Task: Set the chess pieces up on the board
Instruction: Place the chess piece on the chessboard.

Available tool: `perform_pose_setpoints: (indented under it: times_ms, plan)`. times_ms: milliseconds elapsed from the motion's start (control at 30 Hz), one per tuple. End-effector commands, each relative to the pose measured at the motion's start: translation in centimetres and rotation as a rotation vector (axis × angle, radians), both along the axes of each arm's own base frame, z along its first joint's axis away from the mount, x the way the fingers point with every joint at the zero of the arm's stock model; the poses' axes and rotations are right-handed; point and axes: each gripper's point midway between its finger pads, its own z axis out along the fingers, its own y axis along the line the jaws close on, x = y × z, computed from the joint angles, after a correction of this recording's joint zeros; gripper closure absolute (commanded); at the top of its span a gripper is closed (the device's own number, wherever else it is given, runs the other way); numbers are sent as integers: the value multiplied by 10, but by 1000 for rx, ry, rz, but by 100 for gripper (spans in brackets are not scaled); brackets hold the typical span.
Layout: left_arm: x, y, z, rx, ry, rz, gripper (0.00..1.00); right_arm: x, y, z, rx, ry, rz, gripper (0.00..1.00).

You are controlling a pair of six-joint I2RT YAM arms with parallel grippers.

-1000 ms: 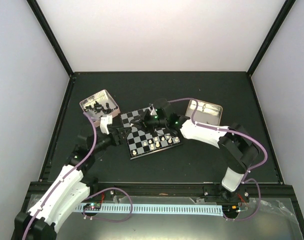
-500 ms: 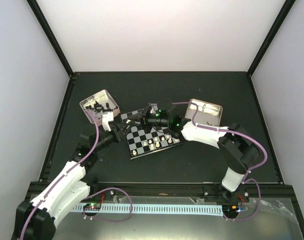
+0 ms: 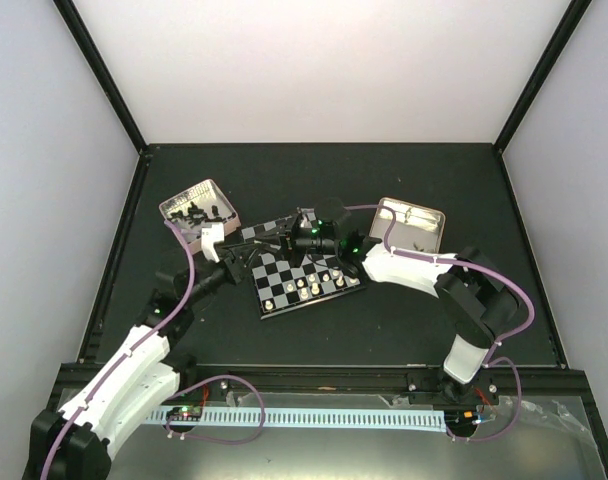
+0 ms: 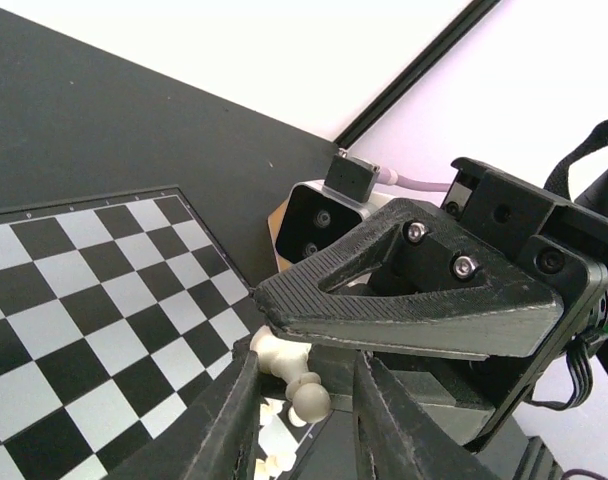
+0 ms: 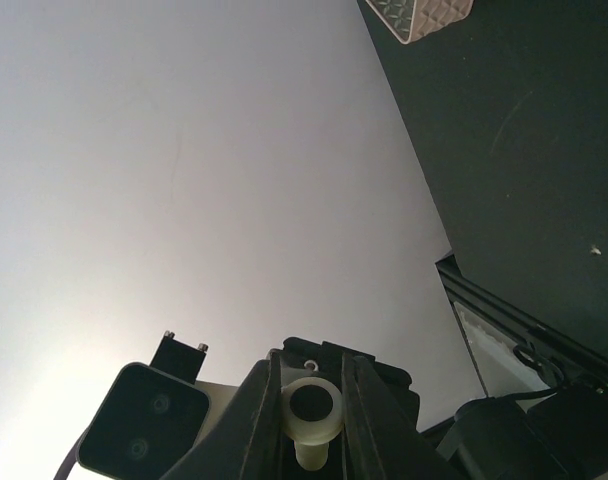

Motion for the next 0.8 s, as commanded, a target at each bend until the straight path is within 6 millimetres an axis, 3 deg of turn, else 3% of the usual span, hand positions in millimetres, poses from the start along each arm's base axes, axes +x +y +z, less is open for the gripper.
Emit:
perform_pose_setpoints:
  times_ms: [0,267,400,567,767]
  plan:
    - [0,0,8,10,-48,2,77,-2,-1,12,18,-29,10,91]
    - [3,3,6,34,-35,22,98,-3,-3,12,4,-54,16,89]
    - [4,7,0,93,27,39,99,1,-9,8,-56,-138,13,70]
    - [-8,12,-27,227,207,14,98,17,-48,-14,-237,-256,-66,49]
    - [-23,6,-63,374,458,-92,98,31,-118,-34,-463,-364,-170,44]
